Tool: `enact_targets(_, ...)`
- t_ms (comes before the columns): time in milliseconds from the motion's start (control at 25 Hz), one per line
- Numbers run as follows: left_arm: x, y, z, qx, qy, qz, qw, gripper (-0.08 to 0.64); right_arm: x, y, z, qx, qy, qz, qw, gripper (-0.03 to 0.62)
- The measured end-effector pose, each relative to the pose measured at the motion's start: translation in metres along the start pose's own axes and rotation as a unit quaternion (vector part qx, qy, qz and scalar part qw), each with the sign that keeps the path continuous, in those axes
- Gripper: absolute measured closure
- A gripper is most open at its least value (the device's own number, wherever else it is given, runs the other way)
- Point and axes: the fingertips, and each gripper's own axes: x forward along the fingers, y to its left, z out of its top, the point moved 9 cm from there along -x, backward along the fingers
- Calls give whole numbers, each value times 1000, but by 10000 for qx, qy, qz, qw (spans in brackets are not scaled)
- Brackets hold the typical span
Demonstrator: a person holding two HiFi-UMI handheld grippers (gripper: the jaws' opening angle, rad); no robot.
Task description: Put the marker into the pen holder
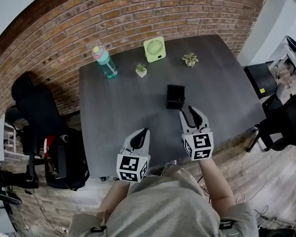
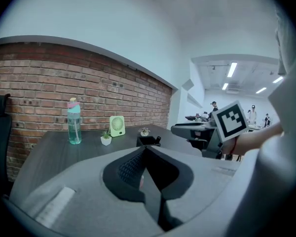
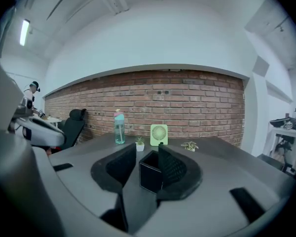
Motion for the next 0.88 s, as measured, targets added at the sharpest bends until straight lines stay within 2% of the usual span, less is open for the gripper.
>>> enact_targets(320, -31, 11, -6, 129, -43, -372, 9992, 543, -45, 50, 14, 93, -246, -254, 9993, 469)
enact_targets(600, -60, 18, -10, 196, -50, -587, 9981, 543, -81, 90, 17, 91, -209, -422, 9988, 473)
enact_targets(880, -89, 22, -17, 217, -98, -774, 9967, 543, -113, 131, 19, 119, -244, -560, 9981, 543)
